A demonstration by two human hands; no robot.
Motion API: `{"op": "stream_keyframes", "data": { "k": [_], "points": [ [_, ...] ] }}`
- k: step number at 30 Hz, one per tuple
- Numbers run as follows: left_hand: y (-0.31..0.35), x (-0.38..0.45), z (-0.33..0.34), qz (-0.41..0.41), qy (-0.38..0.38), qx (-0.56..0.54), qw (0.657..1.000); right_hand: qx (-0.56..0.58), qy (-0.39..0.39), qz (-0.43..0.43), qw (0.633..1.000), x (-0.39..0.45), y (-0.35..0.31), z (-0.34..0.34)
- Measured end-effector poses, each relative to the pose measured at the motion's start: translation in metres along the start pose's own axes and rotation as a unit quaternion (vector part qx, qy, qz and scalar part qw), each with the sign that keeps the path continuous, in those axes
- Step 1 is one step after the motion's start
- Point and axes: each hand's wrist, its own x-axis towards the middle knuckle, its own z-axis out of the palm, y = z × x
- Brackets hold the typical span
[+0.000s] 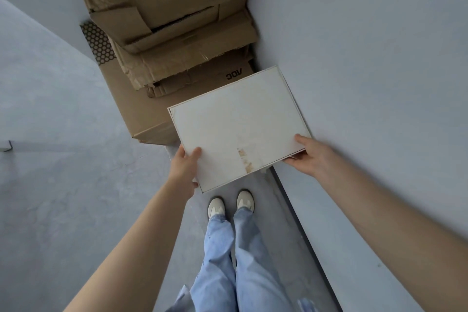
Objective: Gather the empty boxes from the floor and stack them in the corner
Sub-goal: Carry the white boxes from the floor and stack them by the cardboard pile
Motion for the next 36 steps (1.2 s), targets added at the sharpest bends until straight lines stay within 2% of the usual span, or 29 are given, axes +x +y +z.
{"op": "stream_keyframes", "data": {
  "k": [8,14,17,20,26,29,31,33,35,36],
  "points": [
    [0.012,-0.003,0.002,-0.015,0.006,0.014,1.000,-0.019,-0.014,-0.009,1.000,0.004,-0.005,0.003],
    [0.033,-0.025,0.001,-0.017,0.010,0.079,0.997,-0.073,-0.035,-0.003,0.997,-0.026,-0.006,-0.005],
    [0.048,-0.048,0.000,0.012,0.026,0.079,0.996,-0.128,-0.013,-0.025,0.991,-0.054,-0.007,-0.011],
    [0.059,-0.078,-0.007,0.060,0.028,0.091,0.994,-0.158,-0.037,-0.052,0.985,-0.092,-0.004,-0.018],
    [0.071,-0.148,-0.016,0.127,-0.031,0.095,0.987,-0.194,-0.108,-0.134,0.966,-0.175,0.014,-0.045],
    [0.071,-0.176,-0.021,0.139,-0.066,0.095,0.983,-0.189,-0.107,-0.174,0.961,-0.206,0.034,-0.060],
    [0.068,-0.192,-0.024,0.157,-0.095,0.134,0.974,-0.208,-0.065,-0.232,0.948,-0.224,0.053,-0.073],
    [0.062,-0.203,-0.025,0.190,-0.133,0.208,0.950,-0.236,-0.002,-0.290,0.927,-0.235,0.077,-0.088],
    [0.055,-0.206,-0.027,0.247,-0.162,0.300,0.907,-0.271,0.045,-0.328,0.904,-0.239,0.101,-0.102],
    [0.052,-0.208,-0.027,0.284,-0.180,0.355,0.872,-0.275,0.070,-0.336,0.898,-0.243,0.115,-0.111]
  ]
}}
